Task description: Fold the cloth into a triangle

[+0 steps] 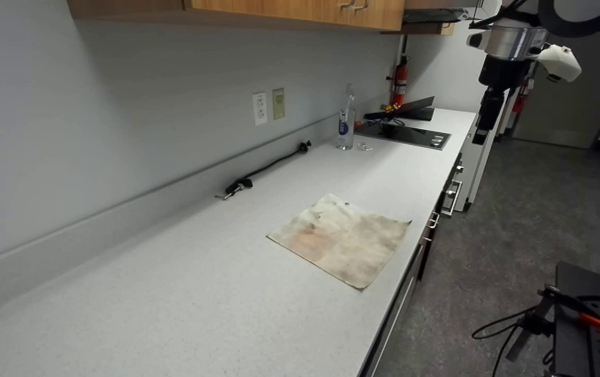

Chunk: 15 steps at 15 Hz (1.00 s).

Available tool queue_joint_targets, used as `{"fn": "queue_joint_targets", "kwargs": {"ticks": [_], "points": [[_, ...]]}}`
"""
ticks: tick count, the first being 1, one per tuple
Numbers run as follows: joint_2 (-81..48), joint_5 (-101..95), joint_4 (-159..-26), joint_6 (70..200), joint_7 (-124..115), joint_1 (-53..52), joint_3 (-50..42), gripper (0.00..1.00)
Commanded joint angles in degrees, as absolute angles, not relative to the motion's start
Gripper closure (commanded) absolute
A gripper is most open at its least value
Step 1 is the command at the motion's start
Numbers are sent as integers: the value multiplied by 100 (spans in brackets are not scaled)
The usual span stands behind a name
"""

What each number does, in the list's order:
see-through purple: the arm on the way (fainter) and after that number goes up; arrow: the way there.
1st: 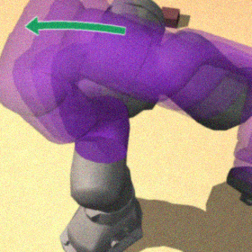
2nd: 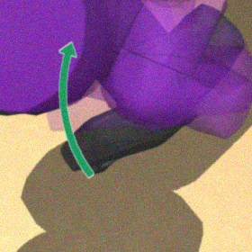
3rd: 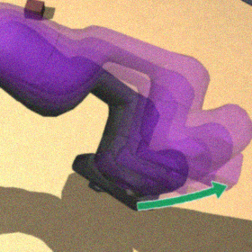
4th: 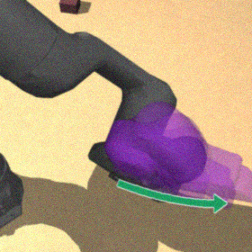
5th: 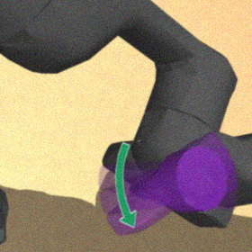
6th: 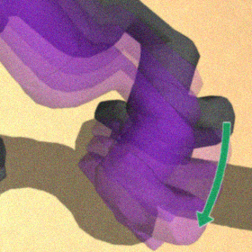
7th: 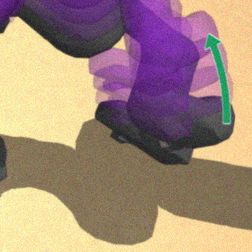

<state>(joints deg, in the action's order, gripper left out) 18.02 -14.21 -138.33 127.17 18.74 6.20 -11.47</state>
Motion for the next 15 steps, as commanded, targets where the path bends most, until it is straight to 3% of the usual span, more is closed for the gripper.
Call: {"fn": "queue_joint_targets", "kwargs": {"ticks": [1,9,15], "points": [[1403,-1370,-13673,13068,1619,543,-902,0],[335,-496,-13324,14813,1134,304,-510,0],[355,-618,-13377,14748,1155,357,-474,0]]}}
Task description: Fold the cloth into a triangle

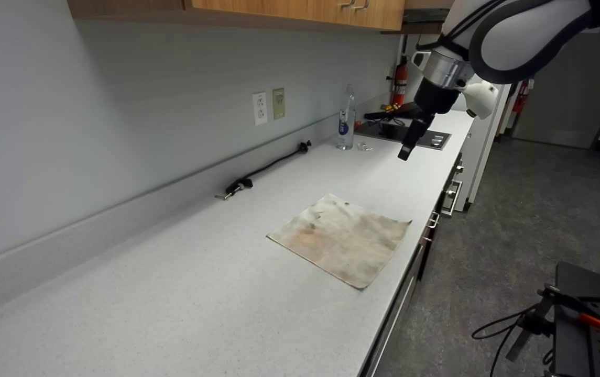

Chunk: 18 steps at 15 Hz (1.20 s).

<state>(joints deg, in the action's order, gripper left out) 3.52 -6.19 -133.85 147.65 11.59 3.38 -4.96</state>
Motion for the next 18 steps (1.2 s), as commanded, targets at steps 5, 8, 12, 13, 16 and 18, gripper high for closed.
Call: {"fn": "queue_joint_targets", "kwargs": {"ticks": [5,8,12,13,16,18], "points": [[123,-454,-13139,14490,1161,298,-426,0],[-299,-193,-12610,14172,1311,270,-358,0],[-1036,-104,-11538,13560,1314,302,-230,0],[-1255,-74,-11243,13450,1312,323,-211,0],[-2012,51,-10416,13365,1341,397,-152,0],[-2481,29,-10037,13501,1329,440,-136,0]]}}
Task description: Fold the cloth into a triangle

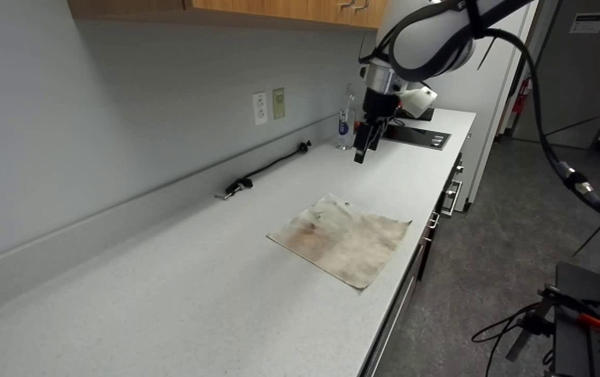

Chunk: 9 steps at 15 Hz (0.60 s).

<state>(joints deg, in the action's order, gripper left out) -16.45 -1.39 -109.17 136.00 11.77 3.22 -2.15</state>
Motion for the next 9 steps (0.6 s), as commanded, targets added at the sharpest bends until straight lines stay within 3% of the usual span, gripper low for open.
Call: {"fn": "queue_joint_targets", "kwargs": {"ticks": [1,9], "points": [[-2688,-6,-9876,13536,1309,456,-134,0],[-3756,86,-9063,13916,1315,674,20,0]]}}
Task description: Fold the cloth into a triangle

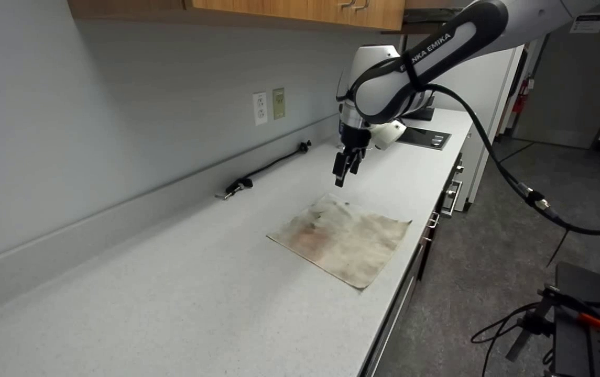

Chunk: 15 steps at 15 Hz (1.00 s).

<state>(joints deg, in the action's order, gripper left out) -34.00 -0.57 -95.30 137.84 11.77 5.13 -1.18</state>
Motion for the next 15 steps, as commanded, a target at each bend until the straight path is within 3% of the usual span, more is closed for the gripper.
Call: {"fn": "queue_joint_targets", "kwargs": {"ticks": [1,15], "points": [[-3839,-18,-8993,14035,1250,640,-33,0],[-4256,-171,-8717,14137,1353,658,-63,0]]}}
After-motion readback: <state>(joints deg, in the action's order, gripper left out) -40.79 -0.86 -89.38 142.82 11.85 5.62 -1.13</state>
